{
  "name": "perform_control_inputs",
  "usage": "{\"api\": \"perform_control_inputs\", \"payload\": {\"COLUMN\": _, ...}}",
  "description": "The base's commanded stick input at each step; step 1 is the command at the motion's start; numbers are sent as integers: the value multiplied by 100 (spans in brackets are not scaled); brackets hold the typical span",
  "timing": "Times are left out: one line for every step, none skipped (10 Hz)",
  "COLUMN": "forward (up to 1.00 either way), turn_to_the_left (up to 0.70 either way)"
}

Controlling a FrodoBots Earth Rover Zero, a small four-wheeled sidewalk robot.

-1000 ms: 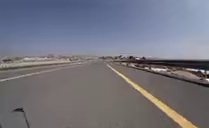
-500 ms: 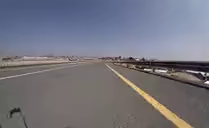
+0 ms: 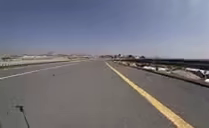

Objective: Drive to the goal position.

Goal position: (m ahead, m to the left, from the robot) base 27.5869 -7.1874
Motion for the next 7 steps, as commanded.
{"api": "perform_control_inputs", "payload": {"forward": 100, "turn_to_the_left": 0}}
{"api": "perform_control_inputs", "payload": {"forward": 100, "turn_to_the_left": 0}}
{"api": "perform_control_inputs", "payload": {"forward": 100, "turn_to_the_left": 0}}
{"api": "perform_control_inputs", "payload": {"forward": 100, "turn_to_the_left": 0}}
{"api": "perform_control_inputs", "payload": {"forward": 100, "turn_to_the_left": 0}}
{"api": "perform_control_inputs", "payload": {"forward": 100, "turn_to_the_left": 0}}
{"api": "perform_control_inputs", "payload": {"forward": 100, "turn_to_the_left": 0}}
